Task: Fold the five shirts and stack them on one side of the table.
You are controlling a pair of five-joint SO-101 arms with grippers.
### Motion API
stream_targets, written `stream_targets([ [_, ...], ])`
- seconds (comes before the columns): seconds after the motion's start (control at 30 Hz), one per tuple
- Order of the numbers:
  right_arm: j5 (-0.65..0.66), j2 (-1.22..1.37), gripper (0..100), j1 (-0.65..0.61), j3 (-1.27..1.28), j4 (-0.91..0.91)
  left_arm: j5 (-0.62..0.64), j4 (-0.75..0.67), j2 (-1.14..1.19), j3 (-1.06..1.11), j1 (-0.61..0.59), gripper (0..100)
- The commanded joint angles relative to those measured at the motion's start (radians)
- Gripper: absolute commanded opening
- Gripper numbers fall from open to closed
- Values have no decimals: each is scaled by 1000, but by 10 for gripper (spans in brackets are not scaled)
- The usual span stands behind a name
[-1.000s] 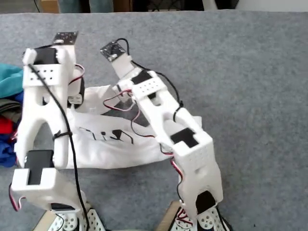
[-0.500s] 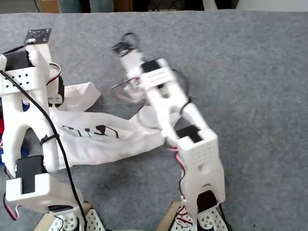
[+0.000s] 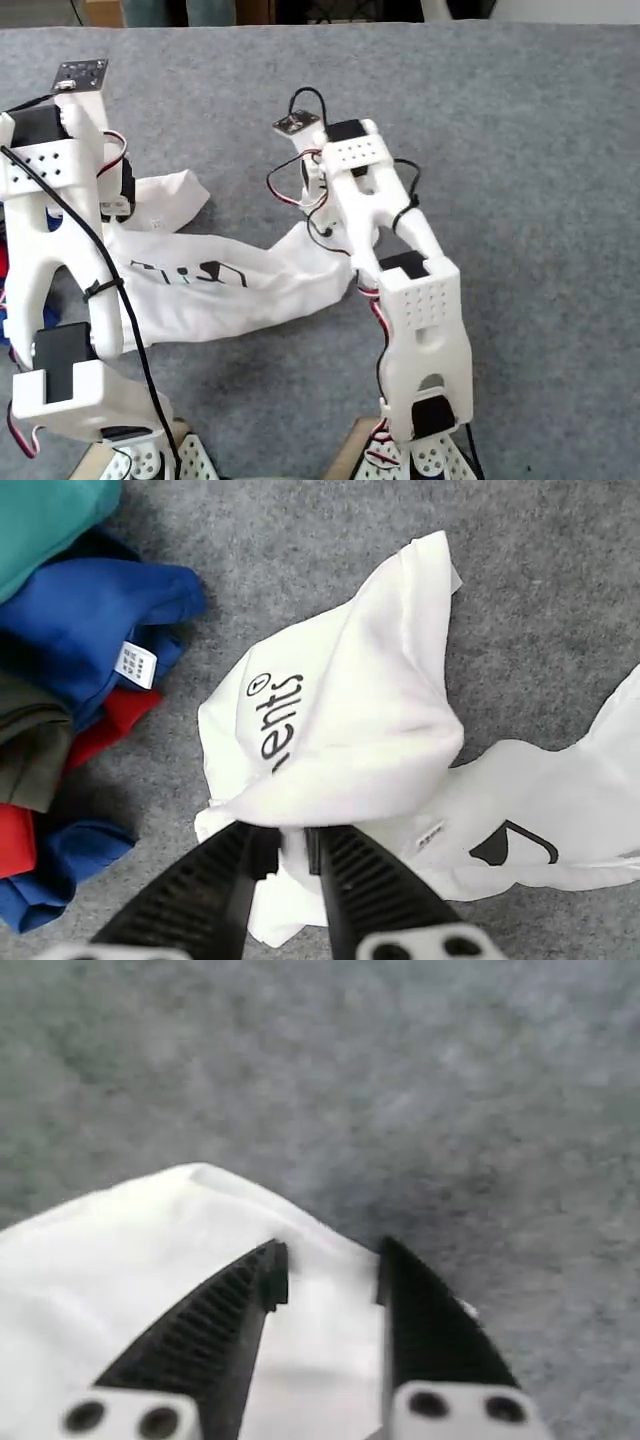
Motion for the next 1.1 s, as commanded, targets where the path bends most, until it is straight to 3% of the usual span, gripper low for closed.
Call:
stream_targets([
  [0.0,8,33,23,34,-53,8,-12,9,-48,-2,-13,120],
  [0.27,40,-24,14,160,-206,135,-12,9,-48,-1,-15,127],
  [0.6,420,-252,14,396,-211,221,44,6,-46,131,-15,127],
  [0.77,654,-328,14,532,-47,219,48,-9,-46,139,-15,127],
  [0.9,799,-380,14,608,185,144,129,-29,-46,140,-8,127],
  [1.07,822,-473,15,641,499,-61,316,-140,-46,173,25,127],
])
